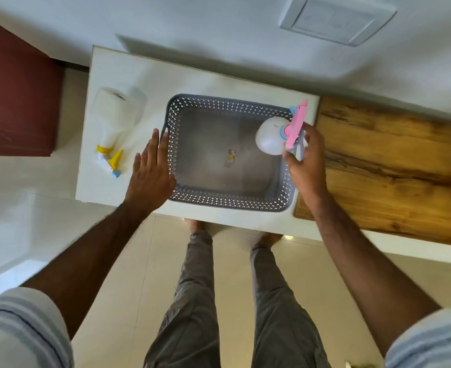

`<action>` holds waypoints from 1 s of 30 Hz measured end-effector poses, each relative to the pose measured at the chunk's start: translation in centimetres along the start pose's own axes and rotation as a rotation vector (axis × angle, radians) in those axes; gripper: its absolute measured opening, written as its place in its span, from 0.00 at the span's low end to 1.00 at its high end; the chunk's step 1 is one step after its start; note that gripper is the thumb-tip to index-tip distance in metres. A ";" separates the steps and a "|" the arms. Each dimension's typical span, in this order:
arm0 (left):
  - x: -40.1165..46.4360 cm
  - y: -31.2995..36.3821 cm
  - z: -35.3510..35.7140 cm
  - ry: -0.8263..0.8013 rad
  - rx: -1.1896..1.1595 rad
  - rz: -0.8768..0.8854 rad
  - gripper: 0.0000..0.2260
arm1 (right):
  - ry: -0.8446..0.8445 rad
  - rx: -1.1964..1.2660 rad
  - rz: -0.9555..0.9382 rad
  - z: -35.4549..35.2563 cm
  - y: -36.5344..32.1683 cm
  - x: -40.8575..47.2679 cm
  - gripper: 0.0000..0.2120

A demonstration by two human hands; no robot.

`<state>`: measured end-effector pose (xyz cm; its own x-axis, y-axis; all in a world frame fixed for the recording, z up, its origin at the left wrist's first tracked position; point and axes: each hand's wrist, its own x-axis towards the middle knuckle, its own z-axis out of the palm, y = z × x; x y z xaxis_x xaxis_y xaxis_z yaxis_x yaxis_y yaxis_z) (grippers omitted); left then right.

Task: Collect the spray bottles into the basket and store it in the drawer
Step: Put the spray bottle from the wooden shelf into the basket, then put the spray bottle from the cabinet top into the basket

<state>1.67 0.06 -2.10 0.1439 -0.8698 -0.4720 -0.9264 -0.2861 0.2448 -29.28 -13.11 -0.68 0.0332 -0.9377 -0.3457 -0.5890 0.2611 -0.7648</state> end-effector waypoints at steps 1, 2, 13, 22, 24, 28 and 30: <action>-0.3 -0.1 -0.1 0.013 -0.008 0.001 0.40 | 0.102 0.009 0.063 0.2 0.0 -1.7 0.29; -0.7 -0.2 -0.3 0.030 -0.024 -0.009 0.38 | 0.184 -0.016 0.119 0.8 0.0 -3.6 0.26; -4.0 -9.3 -0.4 0.166 -0.177 -0.398 0.36 | -0.554 -0.381 -0.442 18.4 -10.9 -7.5 0.18; -3.1 -16.2 3.7 -0.041 -0.197 -0.488 0.44 | -0.497 -1.100 -1.285 32.2 -20.7 -0.4 0.22; -3.3 -16.4 4.1 -0.049 -0.148 -0.438 0.46 | -0.556 -1.249 -1.327 33.2 -20.7 0.9 0.17; -3.7 -16.7 4.5 -0.010 -0.148 -0.401 0.46 | -0.663 -1.387 -1.325 33.9 -20.8 2.0 0.16; -3.9 -16.8 4.4 0.005 -0.179 -0.392 0.46 | -0.678 -1.388 -1.351 34.1 -21.0 2.4 0.17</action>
<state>15.12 10.02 -8.12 0.4752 -0.6831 -0.5546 -0.7262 -0.6604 0.1911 10.73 -13.03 -3.99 0.9204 -0.0442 -0.3885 -0.0181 -0.9973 0.0706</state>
